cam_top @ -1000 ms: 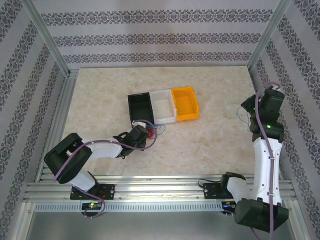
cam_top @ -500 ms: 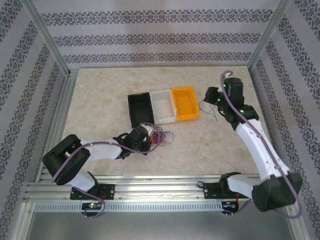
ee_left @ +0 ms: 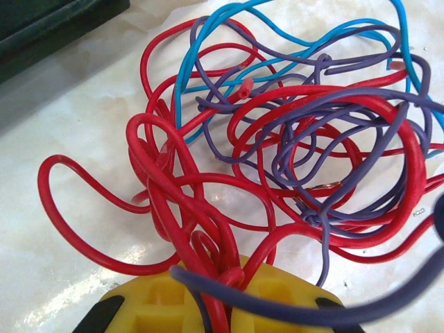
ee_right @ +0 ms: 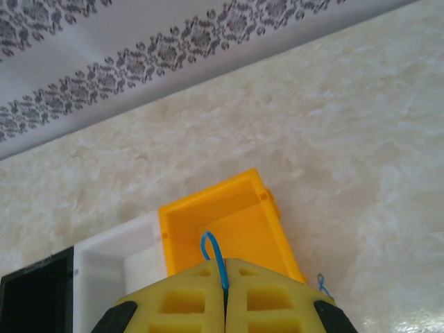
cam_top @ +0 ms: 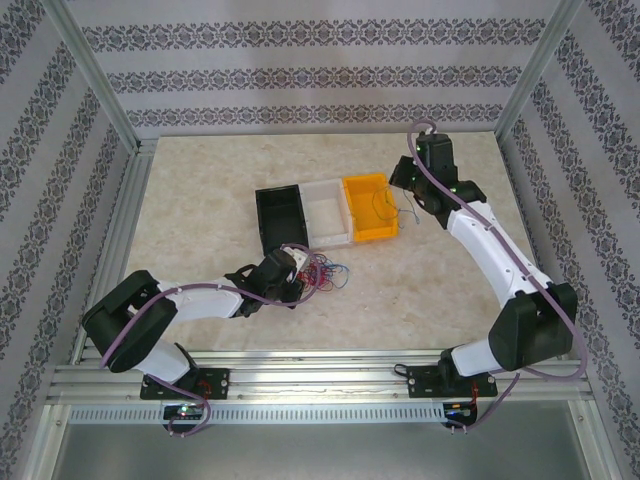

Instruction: Untangle the cables

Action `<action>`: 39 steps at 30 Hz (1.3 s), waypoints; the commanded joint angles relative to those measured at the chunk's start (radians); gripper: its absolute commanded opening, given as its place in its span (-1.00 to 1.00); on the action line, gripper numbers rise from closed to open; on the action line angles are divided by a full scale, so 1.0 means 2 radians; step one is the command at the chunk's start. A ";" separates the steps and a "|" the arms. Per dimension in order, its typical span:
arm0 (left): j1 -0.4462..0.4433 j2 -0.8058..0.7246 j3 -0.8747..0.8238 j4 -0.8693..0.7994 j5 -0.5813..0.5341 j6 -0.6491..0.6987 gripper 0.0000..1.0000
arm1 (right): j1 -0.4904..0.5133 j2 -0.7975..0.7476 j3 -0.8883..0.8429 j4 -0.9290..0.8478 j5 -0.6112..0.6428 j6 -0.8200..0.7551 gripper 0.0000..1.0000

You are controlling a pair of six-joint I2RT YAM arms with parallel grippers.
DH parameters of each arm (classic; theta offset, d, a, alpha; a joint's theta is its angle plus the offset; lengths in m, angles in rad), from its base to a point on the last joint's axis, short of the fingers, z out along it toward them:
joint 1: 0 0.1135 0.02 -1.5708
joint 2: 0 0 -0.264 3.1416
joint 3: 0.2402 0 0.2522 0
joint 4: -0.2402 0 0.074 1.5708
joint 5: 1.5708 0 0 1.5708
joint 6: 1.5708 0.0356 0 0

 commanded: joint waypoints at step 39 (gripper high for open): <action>-0.004 0.013 0.005 0.010 -0.033 -0.006 -1.00 | 0.032 0.112 0.023 0.113 0.018 0.017 -1.00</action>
